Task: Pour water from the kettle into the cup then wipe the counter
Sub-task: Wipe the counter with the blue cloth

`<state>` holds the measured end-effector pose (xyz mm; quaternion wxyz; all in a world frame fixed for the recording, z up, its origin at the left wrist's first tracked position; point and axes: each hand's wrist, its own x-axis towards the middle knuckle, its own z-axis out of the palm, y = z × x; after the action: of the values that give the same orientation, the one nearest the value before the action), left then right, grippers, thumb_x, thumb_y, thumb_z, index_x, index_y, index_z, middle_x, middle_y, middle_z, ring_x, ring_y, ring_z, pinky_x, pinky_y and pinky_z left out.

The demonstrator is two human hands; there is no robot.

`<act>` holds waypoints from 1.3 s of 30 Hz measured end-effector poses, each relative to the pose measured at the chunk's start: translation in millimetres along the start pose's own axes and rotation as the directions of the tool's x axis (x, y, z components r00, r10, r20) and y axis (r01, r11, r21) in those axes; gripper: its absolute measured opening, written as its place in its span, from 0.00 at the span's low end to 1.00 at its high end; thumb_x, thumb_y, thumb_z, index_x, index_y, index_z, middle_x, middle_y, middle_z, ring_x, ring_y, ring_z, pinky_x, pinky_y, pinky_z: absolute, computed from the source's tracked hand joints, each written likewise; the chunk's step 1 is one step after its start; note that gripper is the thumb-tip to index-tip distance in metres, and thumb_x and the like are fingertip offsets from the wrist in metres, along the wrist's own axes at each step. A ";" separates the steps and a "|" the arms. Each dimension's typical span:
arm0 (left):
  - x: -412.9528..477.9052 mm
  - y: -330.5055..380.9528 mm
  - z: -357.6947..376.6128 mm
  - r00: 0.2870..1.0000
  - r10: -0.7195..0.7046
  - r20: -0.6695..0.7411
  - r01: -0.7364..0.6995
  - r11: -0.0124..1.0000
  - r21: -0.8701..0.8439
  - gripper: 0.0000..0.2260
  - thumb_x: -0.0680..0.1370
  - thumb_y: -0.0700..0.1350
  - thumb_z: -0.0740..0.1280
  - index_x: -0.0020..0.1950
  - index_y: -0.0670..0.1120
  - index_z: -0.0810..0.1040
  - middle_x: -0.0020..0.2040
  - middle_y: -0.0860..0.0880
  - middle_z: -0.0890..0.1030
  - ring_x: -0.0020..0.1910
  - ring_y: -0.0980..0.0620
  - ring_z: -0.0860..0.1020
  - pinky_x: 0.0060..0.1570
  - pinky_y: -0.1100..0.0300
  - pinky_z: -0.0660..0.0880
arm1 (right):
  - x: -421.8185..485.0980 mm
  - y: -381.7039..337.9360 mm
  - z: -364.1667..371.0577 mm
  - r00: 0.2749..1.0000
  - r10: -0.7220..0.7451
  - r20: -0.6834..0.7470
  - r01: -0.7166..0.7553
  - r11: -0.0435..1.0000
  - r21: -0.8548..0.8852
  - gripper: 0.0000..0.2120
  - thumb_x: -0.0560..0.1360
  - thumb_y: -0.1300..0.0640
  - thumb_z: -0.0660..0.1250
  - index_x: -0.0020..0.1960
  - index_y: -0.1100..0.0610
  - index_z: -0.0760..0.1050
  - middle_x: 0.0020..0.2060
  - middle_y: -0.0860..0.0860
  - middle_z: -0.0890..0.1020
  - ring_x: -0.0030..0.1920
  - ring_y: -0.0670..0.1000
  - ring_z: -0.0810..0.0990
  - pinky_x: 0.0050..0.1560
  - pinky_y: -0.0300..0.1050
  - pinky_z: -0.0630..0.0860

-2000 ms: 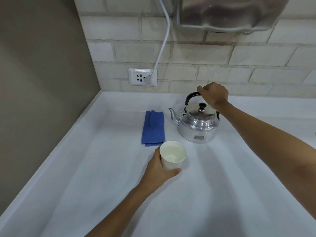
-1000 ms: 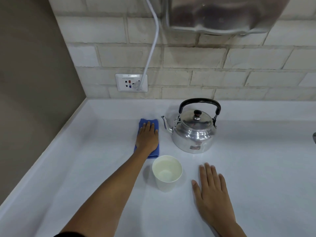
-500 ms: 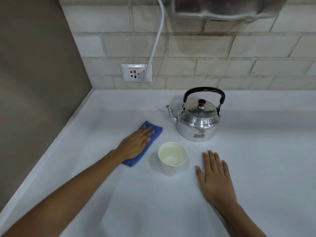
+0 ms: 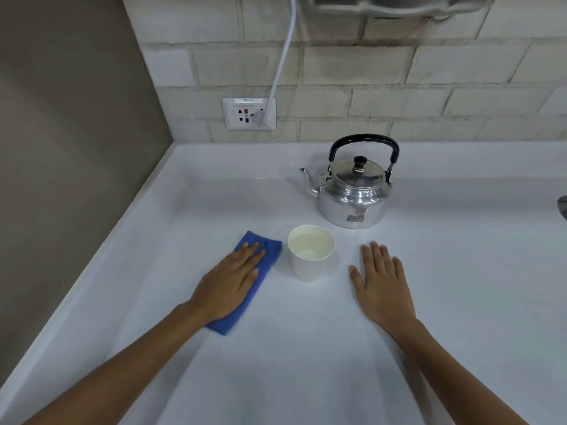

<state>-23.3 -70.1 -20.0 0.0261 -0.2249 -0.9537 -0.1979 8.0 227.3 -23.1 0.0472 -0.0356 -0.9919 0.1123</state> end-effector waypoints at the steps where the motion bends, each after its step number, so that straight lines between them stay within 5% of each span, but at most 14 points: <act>1: 9.8 -3.2 -2.7 0.999 -0.036 0.014 0.036 0.999 0.000 0.21 0.81 0.49 0.49 0.74 0.50 0.52 0.76 0.55 0.51 0.73 0.60 0.45 0.71 0.67 0.42 | -0.5 -0.3 0.1 1.000 0.001 -0.002 -0.001 1.000 -0.004 0.28 0.79 0.45 0.45 0.74 0.57 0.46 0.76 0.54 0.51 0.75 0.53 0.46 0.75 0.52 0.45; 8: 36.4 26.2 12.5 0.970 -0.241 -0.028 0.243 0.963 0.115 0.21 0.82 0.46 0.47 0.74 0.44 0.48 0.77 0.47 0.49 0.75 0.49 0.46 0.73 0.56 0.43 | 0.4 2.5 -0.1 1.000 -0.017 0.010 0.017 1.000 -0.013 0.28 0.79 0.45 0.45 0.74 0.58 0.48 0.76 0.56 0.52 0.75 0.54 0.47 0.75 0.54 0.47; 15: -92.1 42.9 9.7 0.998 0.006 -0.061 0.000 0.995 0.097 0.22 0.79 0.53 0.42 0.73 0.49 0.47 0.73 0.56 0.48 0.74 0.55 0.44 0.68 0.71 0.32 | -1.1 6.3 2.1 0.999 -0.030 0.032 0.030 1.000 -0.005 0.28 0.79 0.45 0.44 0.74 0.57 0.46 0.76 0.55 0.51 0.75 0.54 0.46 0.75 0.53 0.46; 19: -83.9 17.7 -8.9 0.980 -0.187 -0.063 0.191 0.980 0.052 0.21 0.82 0.48 0.47 0.72 0.50 0.42 0.75 0.55 0.45 0.73 0.59 0.42 0.70 0.68 0.38 | -2.0 3.2 0.4 0.999 -0.024 0.024 0.024 0.999 -0.022 0.28 0.79 0.46 0.44 0.74 0.59 0.46 0.76 0.56 0.51 0.75 0.55 0.46 0.75 0.54 0.46; 23: -57.6 48.6 5.8 0.927 -0.362 -0.104 0.376 0.904 0.206 0.23 0.81 0.45 0.47 0.74 0.42 0.45 0.77 0.45 0.48 0.75 0.47 0.46 0.74 0.56 0.45 | -3.5 -0.3 -1.3 0.999 -0.021 0.024 0.022 0.999 -0.034 0.27 0.79 0.47 0.45 0.74 0.60 0.47 0.76 0.57 0.51 0.75 0.55 0.47 0.75 0.54 0.47; 28: -91.2 112.4 22.2 0.980 -0.174 -0.093 0.189 0.964 0.186 0.22 0.76 0.45 0.50 0.68 0.39 0.67 0.69 0.44 0.70 0.68 0.45 0.69 0.67 0.54 0.65 | -4.9 2.6 -0.8 0.999 -0.026 0.043 0.028 0.999 -0.031 0.28 0.79 0.46 0.45 0.74 0.59 0.46 0.76 0.56 0.50 0.75 0.55 0.46 0.75 0.54 0.47; 32: -119.7 93.8 9.1 0.986 -0.153 -0.061 0.160 0.975 0.155 0.23 0.78 0.48 0.48 0.72 0.43 0.60 0.73 0.49 0.60 0.72 0.47 0.58 0.71 0.62 0.40 | -2.6 4.5 -2.5 0.998 -0.021 0.059 0.022 1.000 -0.011 0.28 0.79 0.46 0.43 0.74 0.58 0.44 0.76 0.56 0.49 0.75 0.54 0.45 0.75 0.53 0.45; 34: -115.5 80.7 7.8 0.971 -0.235 -0.052 0.240 0.964 0.117 0.22 0.80 0.48 0.47 0.74 0.46 0.48 0.76 0.51 0.49 0.74 0.53 0.46 0.72 0.64 0.38 | -3.1 3.6 -2.0 0.998 -0.021 0.057 0.022 1.000 -0.014 0.28 0.79 0.45 0.43 0.74 0.58 0.44 0.76 0.56 0.48 0.75 0.54 0.44 0.75 0.53 0.44; 36: -105.5 85.0 13.3 0.957 -0.286 -0.054 0.291 0.942 0.169 0.22 0.81 0.47 0.46 0.73 0.45 0.44 0.76 0.48 0.46 0.75 0.50 0.45 0.73 0.59 0.43 | -3.3 2.5 -1.3 0.998 -0.018 0.056 0.019 1.000 -0.012 0.28 0.79 0.45 0.43 0.74 0.58 0.44 0.76 0.56 0.48 0.75 0.54 0.44 0.76 0.53 0.44; 39: -93.1 117.9 19.3 0.952 -0.300 -0.056 0.305 0.931 0.199 0.25 0.75 0.46 0.47 0.69 0.38 0.64 0.70 0.40 0.67 0.68 0.39 0.67 0.65 0.44 0.67 | -2.6 2.1 0.9 0.999 -0.017 0.047 0.018 1.000 -0.016 0.28 0.79 0.46 0.43 0.74 0.59 0.44 0.76 0.56 0.49 0.75 0.54 0.44 0.76 0.53 0.43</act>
<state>112.8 -4.9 -7.6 0.0299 -0.0690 -0.9918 -0.1030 10.6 228.9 -24.7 0.0246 -0.0247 -0.9939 0.1045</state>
